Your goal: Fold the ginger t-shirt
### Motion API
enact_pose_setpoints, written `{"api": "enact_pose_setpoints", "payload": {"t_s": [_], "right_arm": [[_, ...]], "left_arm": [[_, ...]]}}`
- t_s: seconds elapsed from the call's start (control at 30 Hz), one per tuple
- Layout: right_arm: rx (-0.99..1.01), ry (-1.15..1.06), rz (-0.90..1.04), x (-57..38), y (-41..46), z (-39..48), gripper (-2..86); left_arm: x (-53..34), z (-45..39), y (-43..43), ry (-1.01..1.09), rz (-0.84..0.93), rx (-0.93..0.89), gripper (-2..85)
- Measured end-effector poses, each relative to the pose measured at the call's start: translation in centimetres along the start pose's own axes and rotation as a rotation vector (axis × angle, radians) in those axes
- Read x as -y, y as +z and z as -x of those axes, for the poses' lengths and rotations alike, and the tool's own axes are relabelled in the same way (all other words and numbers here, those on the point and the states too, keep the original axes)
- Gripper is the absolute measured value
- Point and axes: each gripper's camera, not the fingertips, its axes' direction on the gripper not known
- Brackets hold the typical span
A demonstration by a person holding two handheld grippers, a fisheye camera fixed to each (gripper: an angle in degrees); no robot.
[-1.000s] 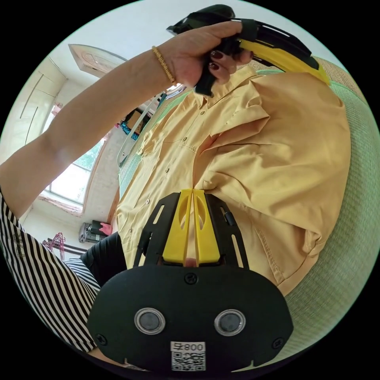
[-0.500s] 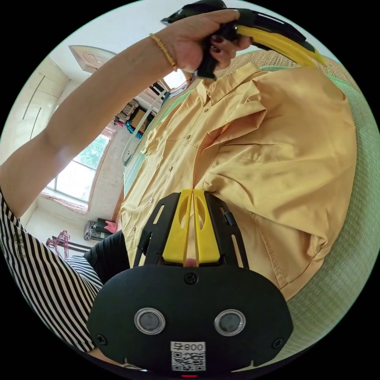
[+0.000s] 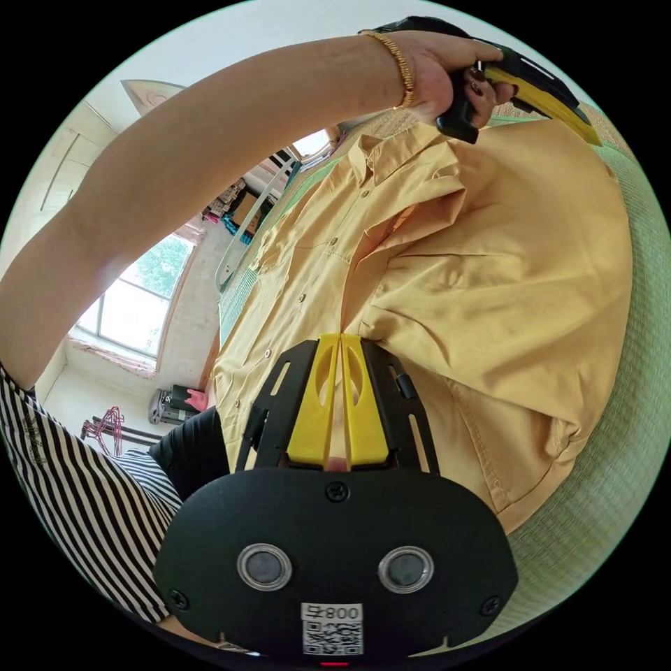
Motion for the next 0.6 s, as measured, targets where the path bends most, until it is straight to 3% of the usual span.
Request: {"api": "enact_pose_setpoints", "payload": {"t_s": [0.1,0.27,0.4,0.6], "right_arm": [[0.009,0.003,-0.003,-0.1,-0.2,-0.2,0.3],[0.011,0.005,-0.006,-0.3,-0.6,-0.2,0.3],[0.022,0.012,-0.011,-0.4,-0.9,-0.3,0.3],[0.030,0.014,-0.007,-0.6,-1.4,-0.2,0.3]], "left_arm": [[-0.4,-0.7,-0.5,0.040,0.011,0.003,0.9],[-2.2,-1.4,-0.5,0.091,0.130,0.198,0.4],[-2.0,-1.5,1.2,0.092,0.192,0.172,0.3],[-0.4,-2.7,3.0,0.118,0.126,0.163,0.2]]}}
